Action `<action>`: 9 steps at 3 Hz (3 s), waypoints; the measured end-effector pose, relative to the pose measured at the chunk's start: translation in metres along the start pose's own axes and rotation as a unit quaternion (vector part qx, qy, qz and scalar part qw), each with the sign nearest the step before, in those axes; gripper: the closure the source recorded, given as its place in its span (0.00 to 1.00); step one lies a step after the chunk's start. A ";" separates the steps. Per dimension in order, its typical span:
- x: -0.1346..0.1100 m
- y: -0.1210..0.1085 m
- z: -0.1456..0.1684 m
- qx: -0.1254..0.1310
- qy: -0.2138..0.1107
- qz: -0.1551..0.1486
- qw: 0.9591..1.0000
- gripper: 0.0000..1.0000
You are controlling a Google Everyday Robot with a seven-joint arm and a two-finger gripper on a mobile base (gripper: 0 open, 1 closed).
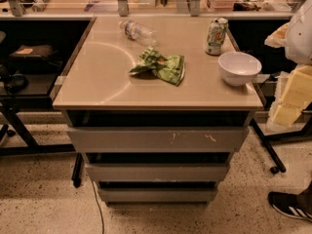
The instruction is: Open top drawer
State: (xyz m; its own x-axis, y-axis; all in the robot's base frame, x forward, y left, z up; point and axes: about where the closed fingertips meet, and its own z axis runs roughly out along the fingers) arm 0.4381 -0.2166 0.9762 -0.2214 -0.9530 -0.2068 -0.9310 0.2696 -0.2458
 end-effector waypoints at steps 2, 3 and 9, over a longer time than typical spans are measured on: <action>0.004 0.012 0.020 0.001 0.004 -0.007 1.000 0.00; 0.017 0.032 0.057 -0.006 -0.003 -0.021 1.000 0.00; 0.041 0.044 0.265 -0.015 -0.132 -0.115 0.984 0.00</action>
Offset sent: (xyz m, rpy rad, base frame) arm -0.0201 0.0044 -0.0725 -0.0351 0.0141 0.0338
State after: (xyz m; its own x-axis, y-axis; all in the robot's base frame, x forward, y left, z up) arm 0.4655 -0.2070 0.7063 0.0759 -0.9183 -0.3885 -0.9566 0.0428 -0.2882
